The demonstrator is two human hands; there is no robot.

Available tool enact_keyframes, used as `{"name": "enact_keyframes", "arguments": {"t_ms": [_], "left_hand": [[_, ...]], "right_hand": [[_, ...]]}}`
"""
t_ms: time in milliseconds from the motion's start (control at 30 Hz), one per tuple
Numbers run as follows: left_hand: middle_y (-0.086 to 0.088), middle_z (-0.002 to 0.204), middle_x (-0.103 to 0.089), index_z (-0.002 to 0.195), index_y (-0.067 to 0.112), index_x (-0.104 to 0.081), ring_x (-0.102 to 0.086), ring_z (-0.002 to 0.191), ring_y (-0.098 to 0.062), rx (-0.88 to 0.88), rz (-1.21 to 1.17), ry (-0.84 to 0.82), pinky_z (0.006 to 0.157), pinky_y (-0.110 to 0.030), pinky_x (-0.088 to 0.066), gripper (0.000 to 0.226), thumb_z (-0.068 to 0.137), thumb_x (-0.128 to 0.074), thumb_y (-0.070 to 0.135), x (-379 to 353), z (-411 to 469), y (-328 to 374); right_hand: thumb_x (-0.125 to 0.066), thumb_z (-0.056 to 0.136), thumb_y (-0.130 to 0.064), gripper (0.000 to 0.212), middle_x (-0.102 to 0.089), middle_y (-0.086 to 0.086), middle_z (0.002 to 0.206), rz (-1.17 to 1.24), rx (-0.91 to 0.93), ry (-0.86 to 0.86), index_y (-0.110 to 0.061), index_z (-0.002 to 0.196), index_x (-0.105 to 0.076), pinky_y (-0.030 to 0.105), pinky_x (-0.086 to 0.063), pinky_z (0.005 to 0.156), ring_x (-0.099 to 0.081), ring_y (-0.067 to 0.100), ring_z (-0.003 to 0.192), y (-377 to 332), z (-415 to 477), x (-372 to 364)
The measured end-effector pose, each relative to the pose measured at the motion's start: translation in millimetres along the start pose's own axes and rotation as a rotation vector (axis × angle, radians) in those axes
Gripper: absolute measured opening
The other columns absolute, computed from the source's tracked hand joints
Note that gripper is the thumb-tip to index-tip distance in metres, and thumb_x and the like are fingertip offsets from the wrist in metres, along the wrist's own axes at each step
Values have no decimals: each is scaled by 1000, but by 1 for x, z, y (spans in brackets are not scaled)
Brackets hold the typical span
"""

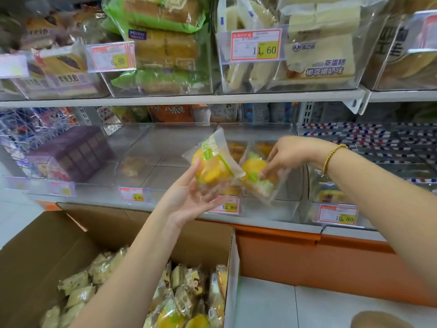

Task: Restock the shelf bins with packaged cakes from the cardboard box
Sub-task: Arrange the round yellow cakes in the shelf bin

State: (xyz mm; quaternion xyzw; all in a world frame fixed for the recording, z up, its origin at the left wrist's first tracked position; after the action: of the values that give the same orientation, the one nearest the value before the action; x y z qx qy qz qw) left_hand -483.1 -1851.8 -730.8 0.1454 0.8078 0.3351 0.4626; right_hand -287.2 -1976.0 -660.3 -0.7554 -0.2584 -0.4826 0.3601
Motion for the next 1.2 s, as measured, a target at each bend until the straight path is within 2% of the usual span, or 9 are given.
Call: {"name": "enact_keyframes", "arguments": {"t_ms": [100, 200, 433, 600, 767, 867, 967, 1067, 1200], "left_hand": [[-10, 105, -72, 125, 12, -60, -70, 97, -24, -109, 93, 83, 90, -36, -55, 57, 75, -68, 36, 2, 8, 5], [-7, 102, -73, 119, 14, -63, -71, 91, -20, -147, 162, 118, 84, -32, -57, 47, 78, -65, 37, 10, 11, 4], [-8, 101, -74, 109, 12, -60, -71, 97, -22, -139, 262, 180, 78, -31, -59, 37, 77, -65, 29, 42, 18, 6], [-9, 100, -74, 106, 7, -62, -71, 91, -21, -130, 253, 173, 76, -30, -59, 25, 87, -60, 24, 48, 18, 13], [-13, 105, -72, 108, 1, -62, -69, 100, -24, -134, 446, 150, 79, -29, -59, 36, 82, -64, 26, 38, 13, 17], [-11, 105, -73, 111, 2, -62, -70, 98, -22, -243, 649, 63, 83, -30, -57, 50, 73, -67, 34, 18, 3, 25], [-1, 104, -73, 113, 13, -63, -70, 96, -15, -413, 932, 56, 84, -29, -55, 54, 67, -76, 37, -13, 1, 35], [9, 107, -67, 117, 25, -59, -65, 98, -7, -528, 1307, 19, 86, -27, -54, 56, 67, -84, 30, -47, 20, 34], [12, 116, -60, 124, 24, -57, -57, 110, -8, -619, 1522, -85, 98, -26, -45, 66, 65, -86, 19, -82, 57, 19]], "right_hand": [[-80, 71, -44, 44, -53, 2, 71, -179, -161, 257, -9, 86, -59, 27, -43, 58, -53, 18, 65, 7, 23, 10], [-80, 73, -32, 42, -56, 5, 75, -363, -265, 288, -8, 103, -62, 29, -46, 61, -55, 20, 65, 5, 48, 9], [-86, 69, -26, 64, -63, 15, 117, -364, -286, 153, -2, 123, -59, 35, -50, 83, -61, 30, 104, 15, 112, -23], [-64, 86, -13, 55, -41, 24, 144, -344, -295, 233, 0, 137, -47, 48, -31, 111, -38, 39, 134, 35, 142, -45], [-51, 90, -1, 51, -34, 28, 146, -262, -292, 341, 4, 139, -39, 41, -42, 101, -47, 40, 126, 46, 147, -43], [-53, 90, -1, 26, -60, 25, 118, -201, -271, 368, 6, 113, -60, 36, -48, 85, -60, 37, 106, 51, 142, -45], [-74, 79, -12, 16, -66, 12, 79, -127, -285, 193, -2, 85, -64, 25, -47, 59, -64, 24, 71, 48, 130, -37], [-63, 88, -4, 15, -59, 2, 45, 369, -266, 25, -3, 74, -57, 17, -41, 33, -55, 9, 33, 50, 125, -11], [-50, 99, -16, 21, -54, 9, 77, 783, -262, 123, -3, 84, -52, 18, -49, 38, -59, 16, 46, 59, 120, 29]]}}
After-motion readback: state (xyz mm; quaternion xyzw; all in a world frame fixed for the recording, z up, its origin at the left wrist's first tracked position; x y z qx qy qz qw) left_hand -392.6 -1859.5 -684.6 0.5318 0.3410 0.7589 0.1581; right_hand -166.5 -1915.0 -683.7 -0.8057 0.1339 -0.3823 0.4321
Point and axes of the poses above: each hand's wrist, its own z-axis towards the middle knuckle, its own x-axis out of the back of the hand, y = z × x, the point moved 2 cm from there along z, towards the middle knuckle
